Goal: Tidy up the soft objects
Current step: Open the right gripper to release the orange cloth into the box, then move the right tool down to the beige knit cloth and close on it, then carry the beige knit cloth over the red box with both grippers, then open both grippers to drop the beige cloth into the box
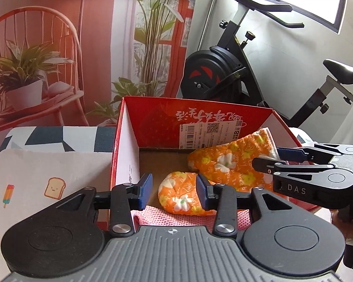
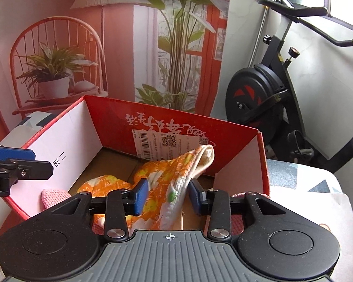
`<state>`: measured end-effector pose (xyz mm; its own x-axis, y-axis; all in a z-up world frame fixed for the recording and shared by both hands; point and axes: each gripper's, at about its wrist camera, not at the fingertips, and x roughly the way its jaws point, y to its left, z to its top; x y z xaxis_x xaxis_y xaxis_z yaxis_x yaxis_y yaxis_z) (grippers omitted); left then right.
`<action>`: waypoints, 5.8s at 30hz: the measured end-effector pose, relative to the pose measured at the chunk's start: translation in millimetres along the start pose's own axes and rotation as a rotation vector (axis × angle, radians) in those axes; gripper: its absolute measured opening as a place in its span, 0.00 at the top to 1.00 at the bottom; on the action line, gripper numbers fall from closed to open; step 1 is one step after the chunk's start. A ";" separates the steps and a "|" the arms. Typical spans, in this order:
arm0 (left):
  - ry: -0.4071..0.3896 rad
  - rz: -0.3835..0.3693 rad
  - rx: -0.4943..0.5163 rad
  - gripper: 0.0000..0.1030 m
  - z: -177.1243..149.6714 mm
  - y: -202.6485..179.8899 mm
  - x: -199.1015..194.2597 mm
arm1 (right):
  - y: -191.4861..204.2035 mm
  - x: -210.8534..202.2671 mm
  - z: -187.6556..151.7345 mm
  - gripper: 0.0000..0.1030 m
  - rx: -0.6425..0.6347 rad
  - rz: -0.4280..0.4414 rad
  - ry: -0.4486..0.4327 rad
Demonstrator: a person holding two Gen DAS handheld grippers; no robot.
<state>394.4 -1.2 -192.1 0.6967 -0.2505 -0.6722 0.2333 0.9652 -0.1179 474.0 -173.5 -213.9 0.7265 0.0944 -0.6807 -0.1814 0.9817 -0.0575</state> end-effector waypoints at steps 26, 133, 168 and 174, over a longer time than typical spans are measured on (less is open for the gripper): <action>0.059 -0.117 -0.060 0.51 -129.8 1.2 -107.9 | -4.4 -172.1 -129.2 0.46 0.153 0.185 -0.124; -0.265 -0.045 -0.100 0.91 -10.2 5.8 -88.0 | -56.5 -139.0 -14.7 0.87 0.091 0.147 -0.266; -0.033 0.005 0.065 0.53 -3.8 -15.1 -9.5 | -33.6 -57.0 -36.5 0.59 0.060 0.012 -0.108; -0.077 -0.022 0.083 0.52 -12.1 -22.3 -44.5 | -33.0 -93.8 -50.4 0.58 0.100 0.046 -0.165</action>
<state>350.0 -10.7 -168.3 0.7403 -0.2795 -0.6114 0.3020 0.9508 -0.0690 378.5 -223.1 -184.9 0.8194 0.1573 -0.5512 -0.1559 0.9865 0.0498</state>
